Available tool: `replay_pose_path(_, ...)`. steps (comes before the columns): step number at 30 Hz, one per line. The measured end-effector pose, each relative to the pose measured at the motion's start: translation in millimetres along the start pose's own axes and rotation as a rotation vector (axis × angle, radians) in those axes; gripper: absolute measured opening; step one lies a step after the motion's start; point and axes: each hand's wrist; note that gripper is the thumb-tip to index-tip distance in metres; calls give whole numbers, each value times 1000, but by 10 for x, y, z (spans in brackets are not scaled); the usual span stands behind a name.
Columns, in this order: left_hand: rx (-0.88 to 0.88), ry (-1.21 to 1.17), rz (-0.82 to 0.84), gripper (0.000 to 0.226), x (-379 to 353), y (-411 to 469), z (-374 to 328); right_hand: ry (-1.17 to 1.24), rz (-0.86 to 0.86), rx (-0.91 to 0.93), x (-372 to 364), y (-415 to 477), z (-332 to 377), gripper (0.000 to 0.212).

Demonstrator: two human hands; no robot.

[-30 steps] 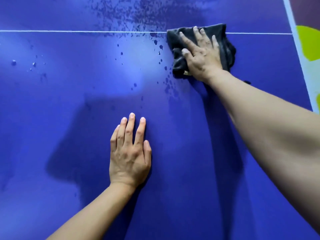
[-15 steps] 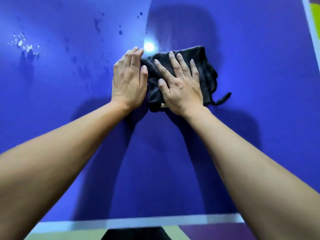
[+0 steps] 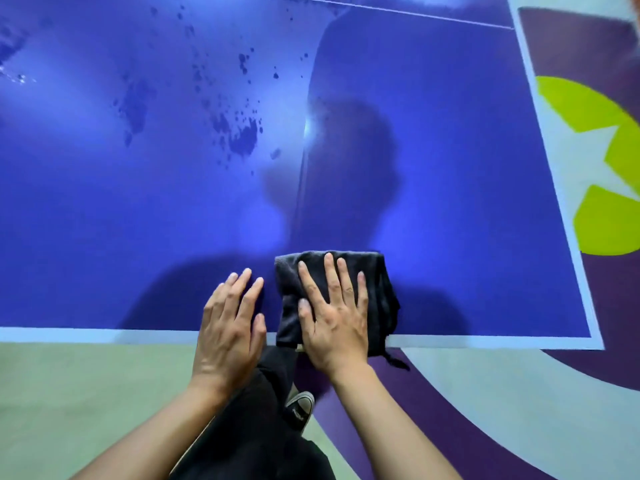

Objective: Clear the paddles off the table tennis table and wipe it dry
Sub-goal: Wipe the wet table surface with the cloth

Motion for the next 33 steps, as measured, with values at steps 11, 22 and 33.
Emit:
replay_pose_path(11, 32, 41, -96, 50, 237, 1119, 337, -63, -86, -34, -119, 1186, -68, 60)
replay_pose_path(22, 83, 124, -164, 54, 477, 3371, 968, -74, -5, -120, 0, 3872, -574, 60)
replay_pose_path(33, 107, 129, -148, 59, 489, 3630, 1089, -101, 48, -135, 138, 6188, -1038, 59)
Point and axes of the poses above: each hand's wrist, its own y-axis towards the middle knuckle, its own x-axis out of the back of the hand, z = x × y, and after that the axes turned 8 degrees about x, right-handed
